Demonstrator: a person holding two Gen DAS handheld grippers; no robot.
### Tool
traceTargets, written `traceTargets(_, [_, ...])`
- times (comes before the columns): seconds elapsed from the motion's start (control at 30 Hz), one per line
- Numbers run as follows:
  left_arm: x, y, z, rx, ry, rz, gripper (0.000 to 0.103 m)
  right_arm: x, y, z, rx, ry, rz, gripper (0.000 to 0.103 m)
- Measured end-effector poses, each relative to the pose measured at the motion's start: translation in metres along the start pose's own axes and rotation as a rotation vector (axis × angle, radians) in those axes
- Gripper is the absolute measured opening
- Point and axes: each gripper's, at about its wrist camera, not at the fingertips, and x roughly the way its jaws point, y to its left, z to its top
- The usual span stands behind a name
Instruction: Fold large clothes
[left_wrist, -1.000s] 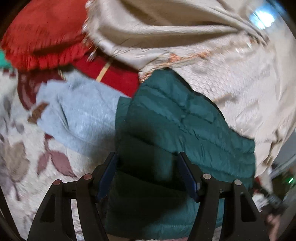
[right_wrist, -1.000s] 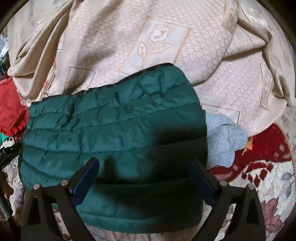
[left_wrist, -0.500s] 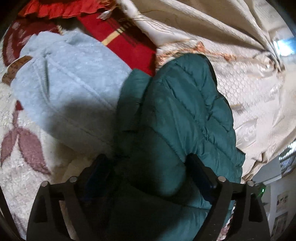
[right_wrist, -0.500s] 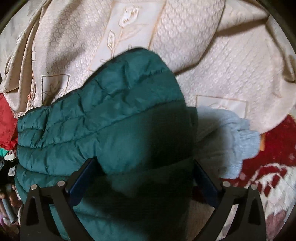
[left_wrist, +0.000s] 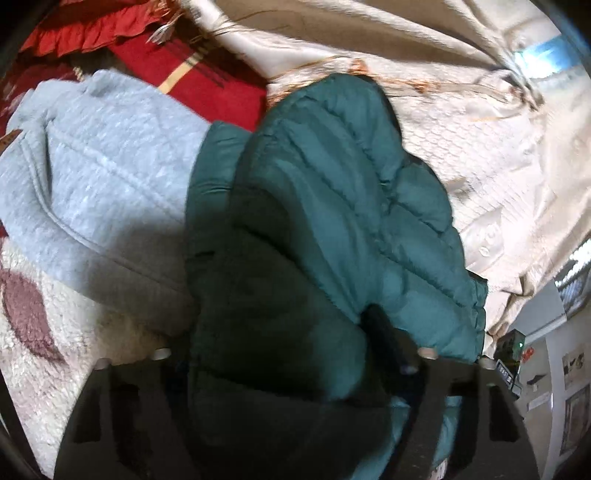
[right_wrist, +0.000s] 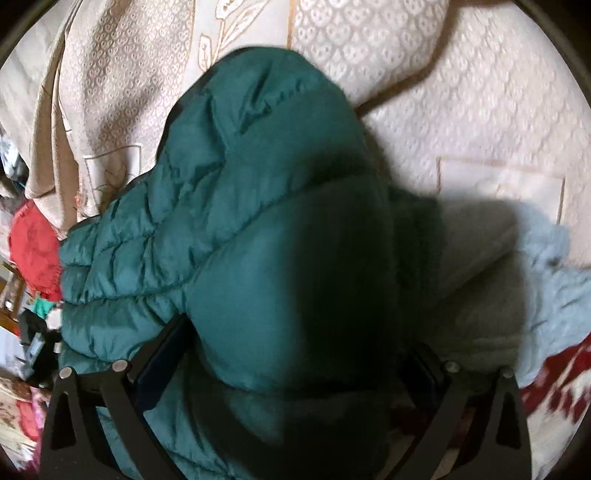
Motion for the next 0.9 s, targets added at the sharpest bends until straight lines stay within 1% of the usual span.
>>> traceTargets(0.03, [0.0, -0.002, -0.001, 0.006, -0.002, 0.002, 0.046, 0.0, 0.003, -0.005, 0.004, 0.011, 0.016, 0.094])
traceTargets(0.07, [-0.003, -0.005, -0.002, 0.018, -0.009, 0.005, 0.043, -0.002, 0.005, -0.008, -0.007, -0.001, 0.007, 0.084])
traceTargets(0.1, [-0.005, -0.008, -0.002, 0.022, -0.013, 0.006, 0.036, -0.005, 0.009, -0.01, -0.014, -0.005, 0.003, 0.069])
traceTargets(0.13, [-0.008, -0.012, -0.003, 0.026, -0.017, 0.006, 0.03, -0.012, 0.016, -0.012, -0.025, -0.019, 0.001, 0.061])
traceTargets(0.17, [-0.01, -0.014, -0.004, 0.03, -0.021, 0.005, 0.027, -0.019, 0.023, -0.014, -0.037, -0.039, -0.01, 0.051])
traceTargets(0.2, [-0.014, -0.018, -0.005, 0.034, -0.03, 0.007, 0.023, -0.025, 0.028, -0.016, -0.046, -0.048, -0.018, 0.045])
traceTargets(0.3, [-0.025, -0.025, -0.009, 0.027, -0.038, 0.005, 0.018, -0.042, 0.043, -0.02, -0.055, -0.075, -0.017, 0.038])
traceTargets(0.43, [-0.051, -0.027, -0.015, -0.012, -0.005, -0.038, 0.015, -0.072, 0.056, -0.03, -0.038, -0.097, 0.029, 0.036])
traceTargets(0.5, [-0.07, -0.033, -0.023, -0.005, 0.023, -0.038, 0.015, -0.088, 0.063, -0.036, -0.042, -0.094, 0.044, 0.036])
traceTargets(0.6, [-0.099, -0.041, -0.039, 0.048, 0.056, -0.046, 0.015, -0.115, 0.071, -0.062, -0.042, -0.079, 0.077, 0.036])
traceTargets(0.63, [-0.109, -0.043, -0.046, 0.07, 0.072, -0.045, 0.015, -0.125, 0.072, -0.075, -0.036, -0.069, 0.091, 0.036])
traceTargets(0.73, [-0.125, -0.037, -0.065, 0.088, 0.124, -0.014, 0.016, -0.142, 0.066, -0.113, -0.001, -0.029, 0.121, 0.036])
traceTargets(0.77, [-0.128, -0.032, -0.072, 0.094, 0.141, 0.009, 0.018, -0.143, 0.062, -0.126, 0.015, -0.012, 0.119, 0.038])
traceTargets(0.8, [-0.128, -0.031, -0.076, 0.103, 0.15, 0.029, 0.021, -0.143, 0.057, -0.136, 0.028, 0.0, 0.106, 0.043])
traceTargets(0.83, [-0.125, -0.027, -0.08, 0.113, 0.159, 0.063, 0.027, -0.142, 0.053, -0.145, 0.037, 0.007, 0.087, 0.046])
traceTargets(0.87, [-0.121, -0.023, -0.084, 0.113, 0.164, 0.097, 0.032, -0.135, 0.046, -0.155, 0.056, 0.009, 0.048, 0.056])
traceTargets(0.9, [-0.116, -0.019, -0.086, 0.114, 0.171, 0.132, 0.045, -0.128, 0.041, -0.161, 0.071, 0.011, 0.013, 0.069])
